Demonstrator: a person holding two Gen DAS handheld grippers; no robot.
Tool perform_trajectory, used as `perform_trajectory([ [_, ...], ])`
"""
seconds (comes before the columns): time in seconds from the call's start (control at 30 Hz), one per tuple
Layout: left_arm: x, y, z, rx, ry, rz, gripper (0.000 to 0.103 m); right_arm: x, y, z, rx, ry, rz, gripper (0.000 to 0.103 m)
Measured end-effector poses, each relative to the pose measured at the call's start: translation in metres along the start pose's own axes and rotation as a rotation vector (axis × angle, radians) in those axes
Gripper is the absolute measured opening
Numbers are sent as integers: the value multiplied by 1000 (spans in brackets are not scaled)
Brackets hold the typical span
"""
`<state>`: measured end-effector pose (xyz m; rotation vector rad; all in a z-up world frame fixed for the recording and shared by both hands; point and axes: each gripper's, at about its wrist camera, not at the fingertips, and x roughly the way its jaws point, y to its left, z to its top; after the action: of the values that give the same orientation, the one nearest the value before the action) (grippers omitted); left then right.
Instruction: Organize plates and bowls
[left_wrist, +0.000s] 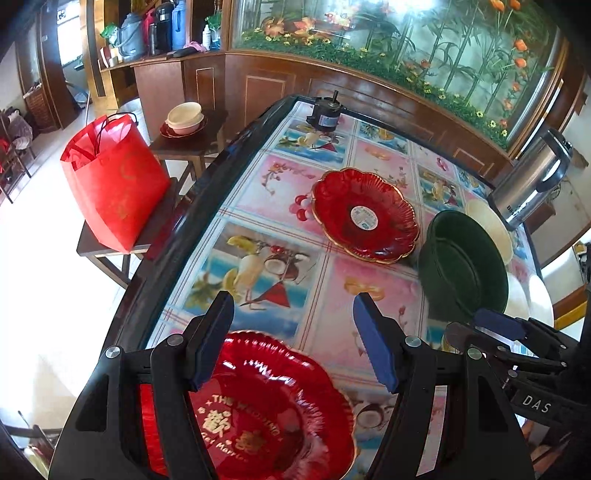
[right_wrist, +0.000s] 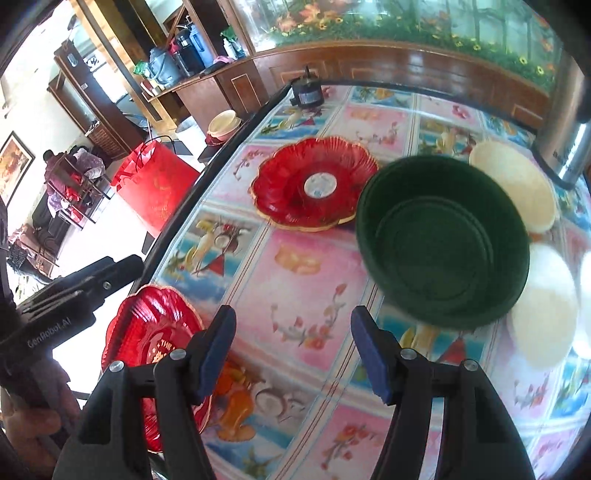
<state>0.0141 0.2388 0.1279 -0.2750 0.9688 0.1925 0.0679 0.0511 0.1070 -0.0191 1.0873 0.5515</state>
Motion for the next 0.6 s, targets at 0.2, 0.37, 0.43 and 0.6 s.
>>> perform_trajectory([
  [0.2,8,-20,13,8,-14,13,68,1,-9,14,-17,-6,8,66],
  [0.37,14,-34,22,16,-23,18,68,6,-15,23,-30,0,14,66],
  [0.43,18,-37,25,14,-18,17,68,6,-16,28,-37,-4,14,66],
  [0.6,26,-45,32,9,-15,24,68,7,-22,44,-65,-14,2,66],
])
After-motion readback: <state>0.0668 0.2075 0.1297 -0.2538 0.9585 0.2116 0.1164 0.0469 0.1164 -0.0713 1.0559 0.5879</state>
